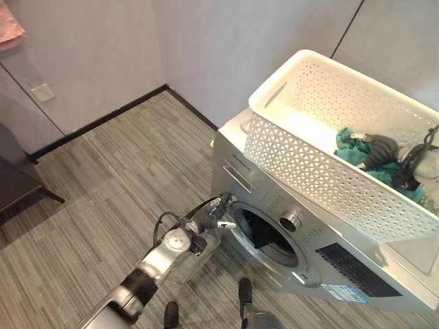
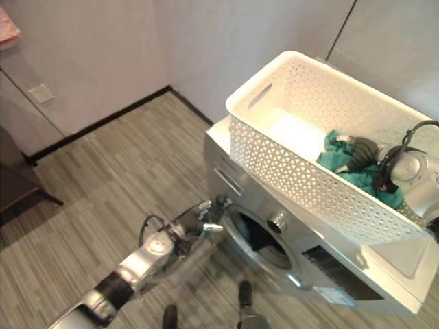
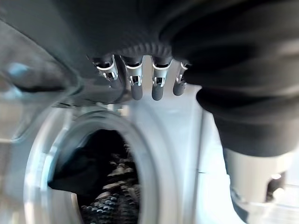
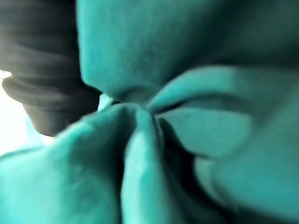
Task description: Grab the laundry basket,head to the washer,open it,put in the laundry and shut it.
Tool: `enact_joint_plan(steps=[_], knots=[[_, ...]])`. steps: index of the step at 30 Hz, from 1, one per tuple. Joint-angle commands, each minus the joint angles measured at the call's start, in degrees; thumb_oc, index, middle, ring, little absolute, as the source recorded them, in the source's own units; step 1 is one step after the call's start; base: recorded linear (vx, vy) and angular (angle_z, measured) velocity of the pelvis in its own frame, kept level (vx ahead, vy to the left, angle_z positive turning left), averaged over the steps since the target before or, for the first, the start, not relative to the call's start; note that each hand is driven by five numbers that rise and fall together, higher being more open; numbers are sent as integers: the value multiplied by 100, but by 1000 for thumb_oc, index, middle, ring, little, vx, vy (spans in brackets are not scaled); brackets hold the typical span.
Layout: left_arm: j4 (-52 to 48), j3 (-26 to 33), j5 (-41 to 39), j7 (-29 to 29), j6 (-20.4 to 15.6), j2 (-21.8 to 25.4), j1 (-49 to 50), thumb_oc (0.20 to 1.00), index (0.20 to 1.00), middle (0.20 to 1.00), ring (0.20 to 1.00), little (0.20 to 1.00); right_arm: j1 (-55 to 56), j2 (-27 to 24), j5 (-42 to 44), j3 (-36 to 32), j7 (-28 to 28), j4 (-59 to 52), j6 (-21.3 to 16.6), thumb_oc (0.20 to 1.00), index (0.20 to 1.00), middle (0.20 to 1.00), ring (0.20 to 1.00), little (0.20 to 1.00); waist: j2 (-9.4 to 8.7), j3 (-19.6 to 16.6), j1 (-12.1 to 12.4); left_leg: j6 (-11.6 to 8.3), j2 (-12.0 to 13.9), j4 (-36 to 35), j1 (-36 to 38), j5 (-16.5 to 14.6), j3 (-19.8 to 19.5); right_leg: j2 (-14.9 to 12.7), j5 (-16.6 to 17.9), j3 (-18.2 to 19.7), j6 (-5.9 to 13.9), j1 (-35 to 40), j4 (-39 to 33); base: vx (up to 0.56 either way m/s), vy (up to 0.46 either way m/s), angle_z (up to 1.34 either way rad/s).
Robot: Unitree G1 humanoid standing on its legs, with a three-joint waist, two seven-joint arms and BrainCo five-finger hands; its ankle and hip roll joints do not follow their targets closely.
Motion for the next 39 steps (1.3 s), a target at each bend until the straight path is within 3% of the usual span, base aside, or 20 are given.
enact_joint_plan(steps=[1, 5, 8, 9, 10, 13, 15, 16, 28, 39], knots=[[-348, 181, -230, -306, -272, 281, 101, 1000, 1000, 1000, 1000, 1000, 247, 92, -4, -34, 96, 127, -168, 903, 903, 903, 903, 903, -23, 215, 159, 298, -58, 30, 191, -154, 282, -222, -712, 70, 345, 287, 55, 45, 15, 0], [-1034, 457, 33, -545, -340, 751, 618, 1000, 1000, 1000, 1000, 1000, 360, -4, -40, -83, 204, 223, -216, 912, 912, 912, 912, 912, -64, 160, 279, 306, -61, 30, 208, -177, 254, -234, -722, 30, 347, 331, 55, 25, 7, 4], [-1543, 591, 330, -838, -391, 1185, 999, 1000, 1000, 1000, 1000, 1000, 471, -102, -94, -177, 242, 347, -264, 827, 827, 827, 827, 827, -80, 134, 356, 320, -63, 30, 243, -198, 224, -240, -736, 13, 352, 393, 55, 41, 7, 10], [-1906, 759, 469, -990, -381, 1464, 1272, 1000, 1000, 1000, 1000, 1000, 551, -135, -190, -232, 271, 428, -278, 740, 740, 740, 740, 740, -86, 119, 415, 326, -62, 30, 263, -207, 212, -242, -741, -8, 358, 433, 55, 22, 0, 13], [-1931, 773, 468, -995, -370, 1477, 1294, 1000, 1000, 1000, 1000, 1000, 562, -127, -193, -239, 272, 425, -280, 708, 708, 708, 708, 708, -93, 116, 412, 325, -62, 30, 266, -208, 213, -242, -741, -8, 357, 436, 55, 32, 6, 8], [-2415, 1114, 532, -1198, -322, 1780, 1811, 1000, 1000, 1000, 1000, 1000, 674, -184, -422, -267, 367, 604, -271, 696, 696, 696, 696, 696, -97, 87, 505, 337, -64, 30, 296, -222, 192, -253, -752, -32, 361, 494, 55, 9, 4, 1], [-2666, 1310, 362, -1300, -274, 1837, 2150, 1000, 1000, 1000, 1000, 1000, 733, -235, -606, -223, 468, 714, -245, 438, 438, 438, 438, 438, -112, 74, 577, 348, -68, 30, 328, -229, 150, -258, -764, -55, 356, 557, 55, 0, 0, 0], [-2698, 1370, 363, -1315, -249, 1824, 2219, 1000, 1000, 1000, 1000, 1000, 739, -236, -632, -222, 487, 739, -237, 200, 200, 200, 200, 200, -120, 68, 583, 351, -69, 30, 340, -233, 141, -258, -772, -64, 355, 580, 55, 18, 2, 4], [-2586, 1335, 557, -1246, -239, 1479, 2109, 1000, 1000, 1000, 1000, 1000, 657, -28, -572, -623, 180, 766, -157, 200, 200, 200, 200, 200, -172, -10, 614, 382, -92, 30, 404, -290, 80, -260, -798, -97, 342, 685, 55, 3, 1, 5], [-2368, 1288, 431, -973, -262, 1282, 1952, 1000, 1000, 1000, 1000, 1000, -42, 163, -533, -1365, -963, 999, -81, 200, 200, 200, 200, 200, -185, -127, 588, 448, -133, 30, 513, -376, 71, -264, -808, -81, 331, 813, 55, 3, 17, 0]])
